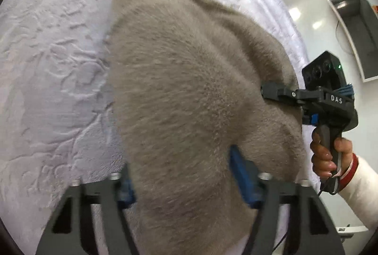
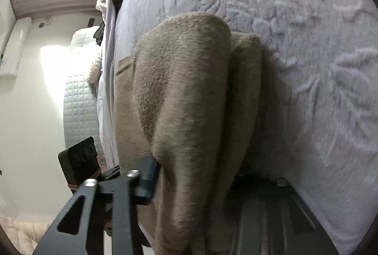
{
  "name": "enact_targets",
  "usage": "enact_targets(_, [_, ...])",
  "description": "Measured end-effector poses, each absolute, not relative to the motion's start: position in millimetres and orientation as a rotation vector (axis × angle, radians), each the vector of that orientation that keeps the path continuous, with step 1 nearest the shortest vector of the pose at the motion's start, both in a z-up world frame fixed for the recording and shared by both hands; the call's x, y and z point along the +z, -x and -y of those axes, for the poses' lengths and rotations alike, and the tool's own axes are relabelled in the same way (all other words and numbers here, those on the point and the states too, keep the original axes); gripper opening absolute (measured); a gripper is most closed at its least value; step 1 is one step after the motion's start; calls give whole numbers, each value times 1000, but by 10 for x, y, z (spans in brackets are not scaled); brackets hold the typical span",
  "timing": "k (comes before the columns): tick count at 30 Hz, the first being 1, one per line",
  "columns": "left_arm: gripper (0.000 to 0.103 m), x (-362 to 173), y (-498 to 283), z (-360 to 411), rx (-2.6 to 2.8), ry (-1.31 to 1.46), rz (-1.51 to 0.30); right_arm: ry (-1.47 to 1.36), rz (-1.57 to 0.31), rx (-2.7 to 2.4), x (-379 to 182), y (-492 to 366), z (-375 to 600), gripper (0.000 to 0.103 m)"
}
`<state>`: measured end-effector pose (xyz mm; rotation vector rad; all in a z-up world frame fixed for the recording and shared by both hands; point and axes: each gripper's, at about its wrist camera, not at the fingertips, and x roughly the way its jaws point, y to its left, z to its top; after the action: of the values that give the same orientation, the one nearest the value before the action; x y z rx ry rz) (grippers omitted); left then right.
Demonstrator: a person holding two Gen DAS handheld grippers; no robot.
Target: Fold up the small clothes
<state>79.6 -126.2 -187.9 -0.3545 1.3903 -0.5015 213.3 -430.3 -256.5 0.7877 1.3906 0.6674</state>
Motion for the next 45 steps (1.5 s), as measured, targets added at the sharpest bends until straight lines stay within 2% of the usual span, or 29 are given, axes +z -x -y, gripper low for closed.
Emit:
enact_targets(3, [51,-1725,-741,1225,-516,352,-1361,-833,-1363,683,-2436,-2086,4284,32])
enact_targets(8, [51,-1385,-585,1152,-544,354,-1313,-920,-1323,719,-2166,-1985,4162,31])
enact_targets(18, [51,-938,122,574,-515,355,-1281,-903,-1299,788,-1684,-1529,3703,31])
enact_targets(25, [51,-1108,701,231,-431,338,-1346,-943,-1358,803,-1866,-1079,3191,31])
enact_targets(29, [52,-1451,949,112,-336,305,-1420,-923,-1445,762,-2165,-917,2950,31])
enact_targets(32, [64,-1579,1039,45,-254,256,-1454,-841,-1525,682,-2355,-883,2780,32])
enact_targets(35, [65,-1507,1091,-3,-233,254,-1432,-809,-1541,626,-2363,-885,2809,37])
enact_targets(36, [66,-1482,1104,3,-227,242,-1429,-781,-1550,587,-2346,-880,2844,43])
enact_targets(37, [66,-1433,1158,-16,-218,219,-1427,-733,-1559,535,-2309,-888,2884,53])
enact_targets(38, [73,-1414,1164,-11,-206,199,-1427,-696,-1561,499,-2256,-880,2933,58])
enact_targets(39, [90,-1390,1164,31,-184,179,-1419,-670,-1556,474,-2193,-872,2984,62])
enact_targets(40, [94,-1349,1096,74,-169,170,-1402,-646,-1547,452,-2116,-866,3033,62])
enact_targets(45, [95,-1221,1098,85,-135,171,-1346,-614,-1511,441,-1837,-725,3134,62])
